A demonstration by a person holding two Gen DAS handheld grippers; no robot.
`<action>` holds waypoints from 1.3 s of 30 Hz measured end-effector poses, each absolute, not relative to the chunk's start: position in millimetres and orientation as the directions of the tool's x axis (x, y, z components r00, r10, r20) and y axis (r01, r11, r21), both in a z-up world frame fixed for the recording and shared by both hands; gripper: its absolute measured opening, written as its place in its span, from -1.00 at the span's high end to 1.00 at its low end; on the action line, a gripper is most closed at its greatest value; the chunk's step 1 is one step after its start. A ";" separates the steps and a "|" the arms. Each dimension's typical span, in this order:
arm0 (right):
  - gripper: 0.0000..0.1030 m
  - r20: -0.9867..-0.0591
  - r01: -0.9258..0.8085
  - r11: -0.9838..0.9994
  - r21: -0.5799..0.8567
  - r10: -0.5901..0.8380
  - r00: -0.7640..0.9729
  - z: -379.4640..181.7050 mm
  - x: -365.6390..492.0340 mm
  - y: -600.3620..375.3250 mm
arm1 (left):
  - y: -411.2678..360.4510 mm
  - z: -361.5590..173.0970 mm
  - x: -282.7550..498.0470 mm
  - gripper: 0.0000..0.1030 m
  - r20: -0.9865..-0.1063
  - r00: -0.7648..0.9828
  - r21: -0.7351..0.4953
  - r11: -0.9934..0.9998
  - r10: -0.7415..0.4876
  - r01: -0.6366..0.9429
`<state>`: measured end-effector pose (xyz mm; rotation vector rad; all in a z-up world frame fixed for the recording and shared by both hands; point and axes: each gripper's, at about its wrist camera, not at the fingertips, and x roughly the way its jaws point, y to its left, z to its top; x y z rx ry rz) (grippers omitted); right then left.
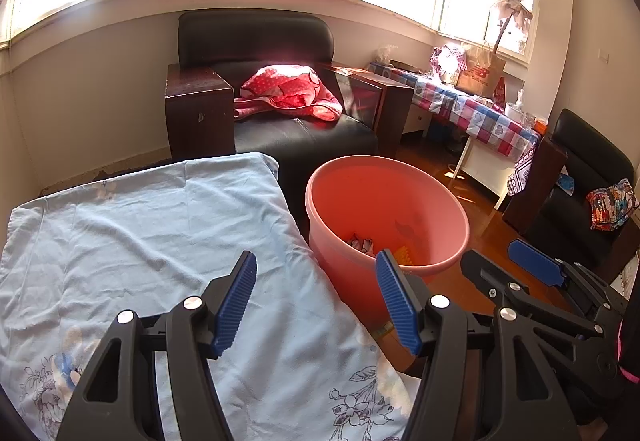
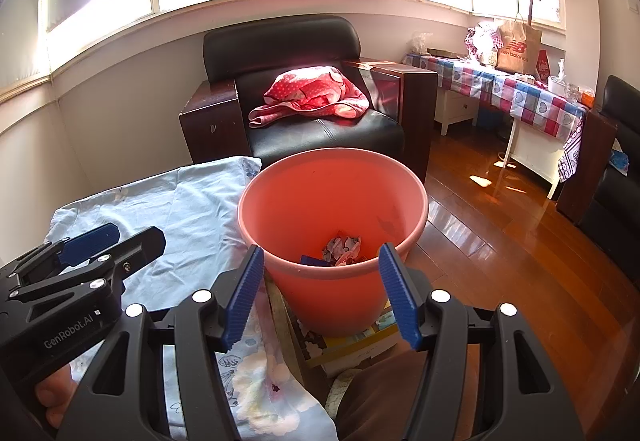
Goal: Collect trash
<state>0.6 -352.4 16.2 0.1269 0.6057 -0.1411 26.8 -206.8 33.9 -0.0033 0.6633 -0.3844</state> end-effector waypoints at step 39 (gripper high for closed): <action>-0.17 -0.577 0.169 0.983 0.073 -0.097 0.811 12.3 4.3 -344.4 | -208.6 30.9 22.7 -0.18 -0.602 0.718 -0.124 0.929 -0.349 0.348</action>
